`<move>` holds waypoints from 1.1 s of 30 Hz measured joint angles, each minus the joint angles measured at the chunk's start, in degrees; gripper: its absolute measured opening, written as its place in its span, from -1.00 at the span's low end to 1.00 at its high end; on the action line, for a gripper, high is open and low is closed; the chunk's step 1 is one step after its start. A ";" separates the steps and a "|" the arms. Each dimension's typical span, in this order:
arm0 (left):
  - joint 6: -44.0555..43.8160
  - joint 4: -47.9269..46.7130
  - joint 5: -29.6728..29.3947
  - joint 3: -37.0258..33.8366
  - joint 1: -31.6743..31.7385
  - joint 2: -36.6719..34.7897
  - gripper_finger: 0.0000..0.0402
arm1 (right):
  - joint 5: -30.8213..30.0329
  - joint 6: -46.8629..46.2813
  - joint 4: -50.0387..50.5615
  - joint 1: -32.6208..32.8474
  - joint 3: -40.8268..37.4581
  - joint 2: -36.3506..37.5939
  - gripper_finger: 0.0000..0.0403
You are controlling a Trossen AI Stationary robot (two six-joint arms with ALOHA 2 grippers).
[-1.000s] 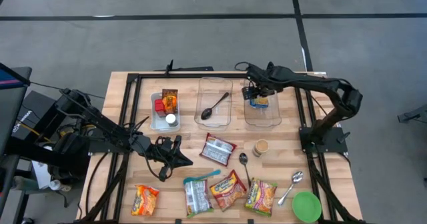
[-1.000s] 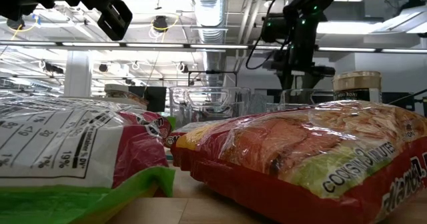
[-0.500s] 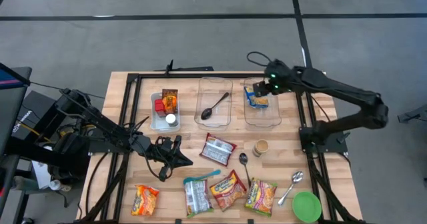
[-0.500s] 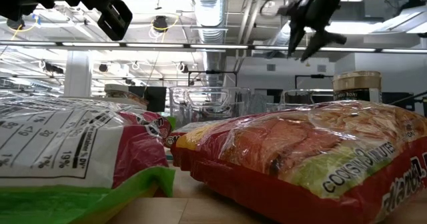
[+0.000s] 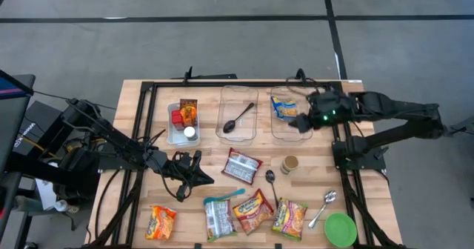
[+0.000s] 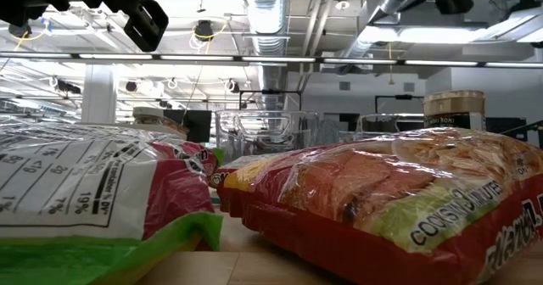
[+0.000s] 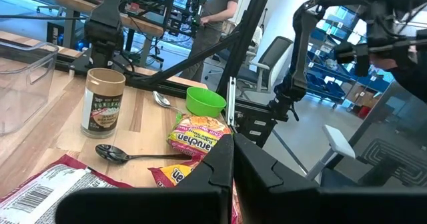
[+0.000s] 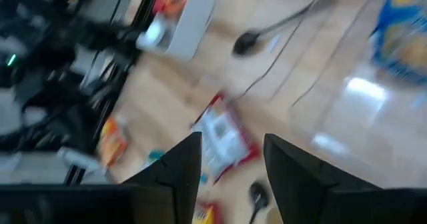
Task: Pick & Place Food Item
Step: Put the gold seasoning bottle into the white bin
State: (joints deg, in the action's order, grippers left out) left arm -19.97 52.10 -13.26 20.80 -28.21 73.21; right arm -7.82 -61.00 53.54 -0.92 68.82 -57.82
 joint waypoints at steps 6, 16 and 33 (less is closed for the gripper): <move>0.01 0.00 0.01 0.00 0.00 0.00 -1.00 | -3.78 -9.06 0.90 11.39 0.00 -2.56 -0.27; 0.00 0.00 0.02 0.00 0.00 0.00 -1.00 | -4.47 -25.83 9.34 26.71 0.00 -10.03 -0.40; 0.01 -0.02 0.02 0.00 -0.01 0.01 -1.00 | -4.50 -35.05 26.38 38.91 0.00 -16.46 -0.44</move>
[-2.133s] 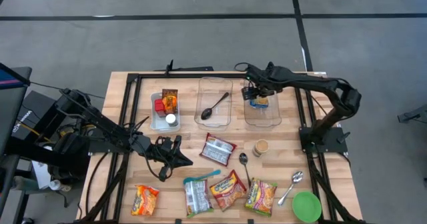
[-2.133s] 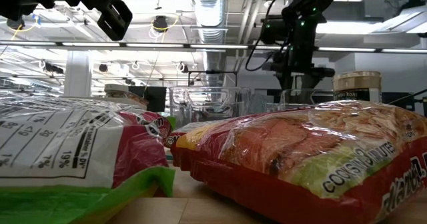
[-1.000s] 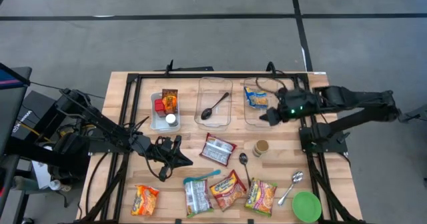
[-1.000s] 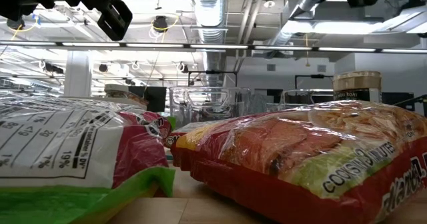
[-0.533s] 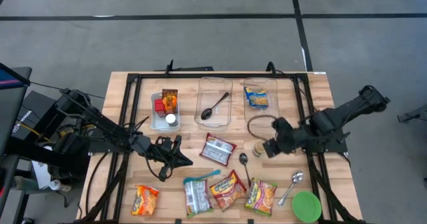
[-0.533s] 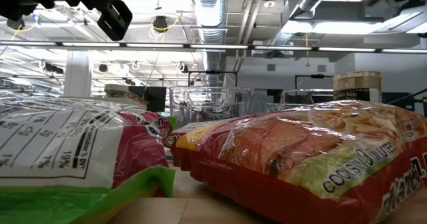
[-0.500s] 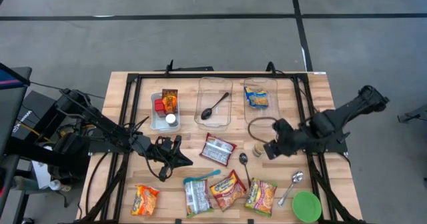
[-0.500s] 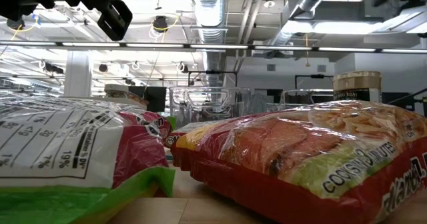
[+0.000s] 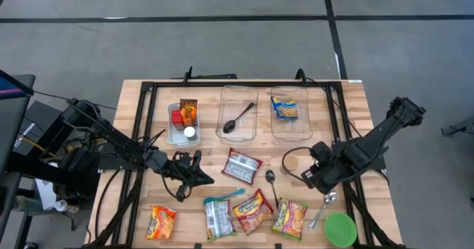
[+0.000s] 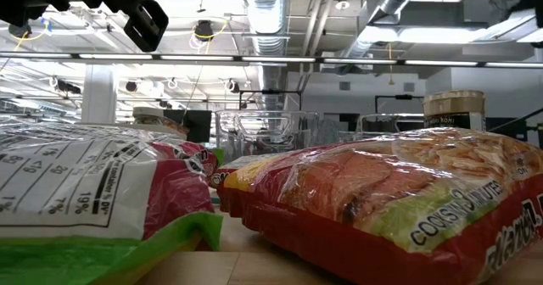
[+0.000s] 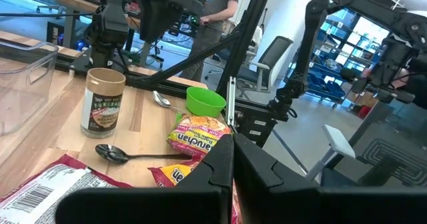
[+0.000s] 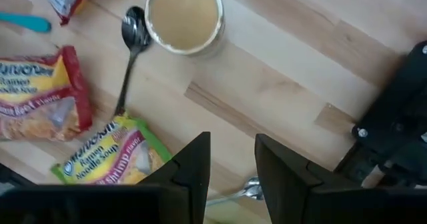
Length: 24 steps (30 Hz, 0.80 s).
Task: Pick & Place Food Item
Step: Put the gold seasoning bottle into the white bin
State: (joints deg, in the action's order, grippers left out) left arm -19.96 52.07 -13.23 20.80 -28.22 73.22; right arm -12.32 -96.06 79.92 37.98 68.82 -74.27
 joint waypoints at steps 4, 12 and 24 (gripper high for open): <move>0.01 0.01 0.01 0.00 0.01 0.00 -1.00 | -0.23 0.55 0.44 1.23 0.00 -1.27 -0.44; 0.01 0.00 0.00 0.00 0.01 -0.01 -1.00 | -2.32 4.99 1.12 2.07 0.00 -4.66 -0.44; -0.01 0.00 0.00 0.00 0.01 -0.01 -1.00 | -9.11 0.77 1.03 6.67 -0.02 -8.56 -0.44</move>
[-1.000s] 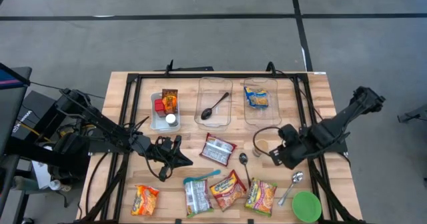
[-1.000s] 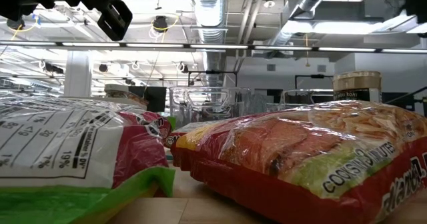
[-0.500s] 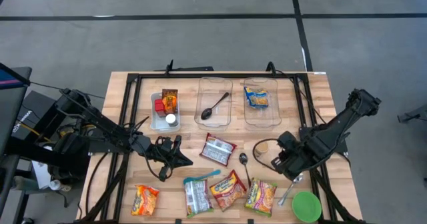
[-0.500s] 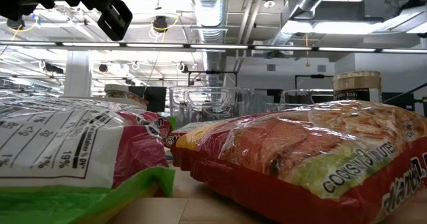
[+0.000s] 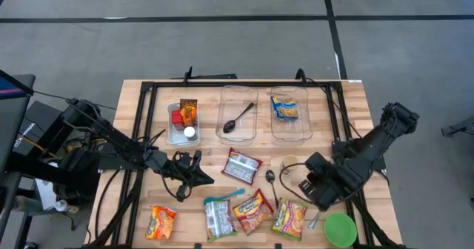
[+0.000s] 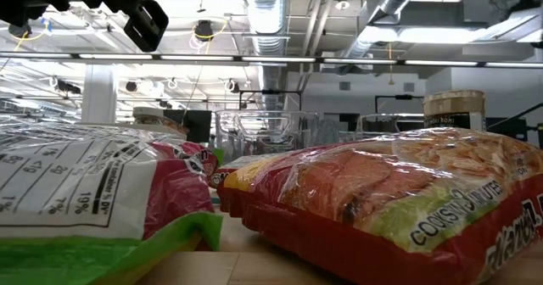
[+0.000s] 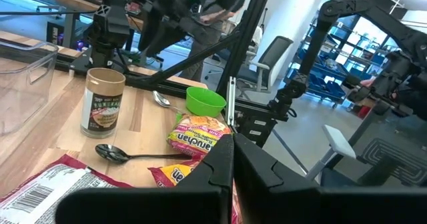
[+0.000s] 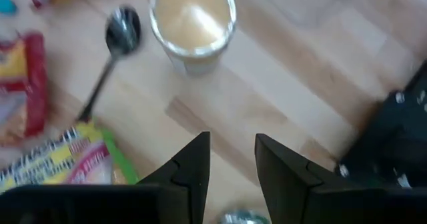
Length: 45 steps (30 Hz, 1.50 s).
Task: Pick & Place Food Item
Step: Put the gold seasoning bottle into the white bin
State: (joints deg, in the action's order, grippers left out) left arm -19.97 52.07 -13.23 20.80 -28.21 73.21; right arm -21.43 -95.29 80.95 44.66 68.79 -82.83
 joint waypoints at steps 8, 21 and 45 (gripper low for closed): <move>0.01 0.00 0.01 0.00 0.00 0.01 -1.00 | -4.24 -10.88 -7.22 4.79 -6.51 -2.38 -0.44; 0.02 0.00 0.00 0.00 -0.02 0.00 -1.00 | -9.28 -12.46 -27.16 8.53 -19.97 -2.33 -0.45; 0.01 0.00 0.01 0.00 -0.01 0.00 -1.00 | -8.23 -12.09 -29.81 5.64 -21.92 -2.33 0.59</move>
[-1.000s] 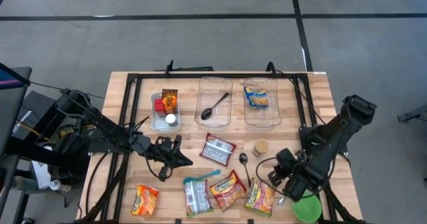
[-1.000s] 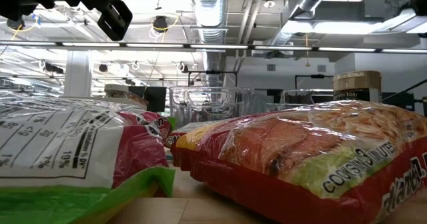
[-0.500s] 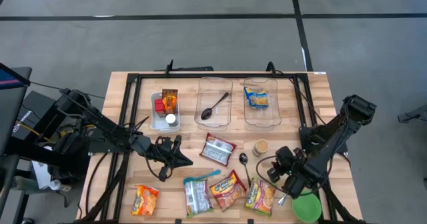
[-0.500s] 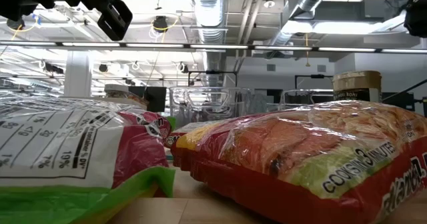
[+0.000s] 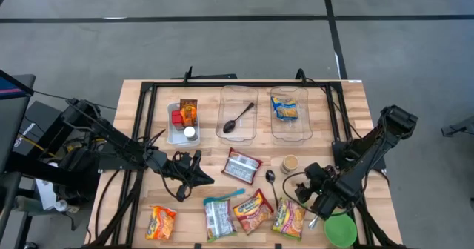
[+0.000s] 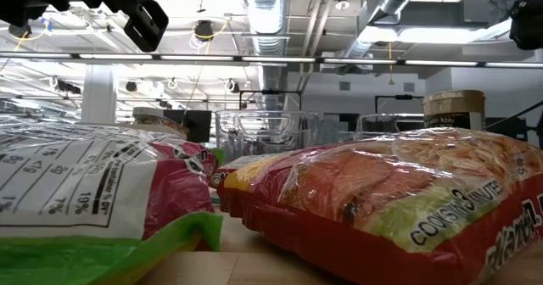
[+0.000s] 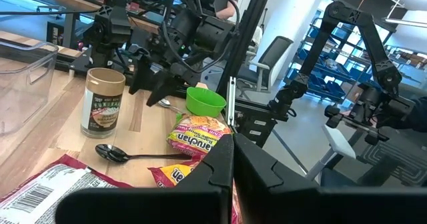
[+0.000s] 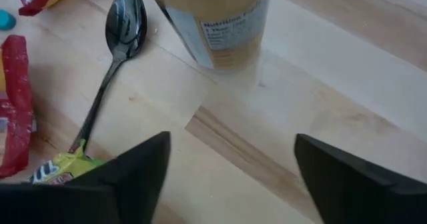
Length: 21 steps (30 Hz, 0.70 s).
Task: Pick & Place Food Item
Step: Put the gold seasoning bottle into the white bin
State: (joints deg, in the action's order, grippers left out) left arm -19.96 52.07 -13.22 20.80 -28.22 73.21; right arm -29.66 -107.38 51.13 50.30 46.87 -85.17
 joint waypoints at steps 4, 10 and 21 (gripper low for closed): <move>0.00 0.00 0.01 0.00 0.00 0.00 -1.00 | -0.22 3.21 -0.80 -1.12 0.00 0.00 0.82; 0.00 0.00 0.01 0.00 0.01 0.00 -1.00 | -0.25 8.16 -2.14 -3.22 0.00 0.00 0.92; 0.01 0.00 0.01 0.00 0.01 0.00 -1.00 | -11.56 12.46 -7.74 -2.68 -0.26 -0.90 0.93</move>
State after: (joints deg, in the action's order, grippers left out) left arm -19.94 52.07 -13.22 20.80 -28.21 73.21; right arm -41.23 -94.92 43.39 47.62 46.61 -86.07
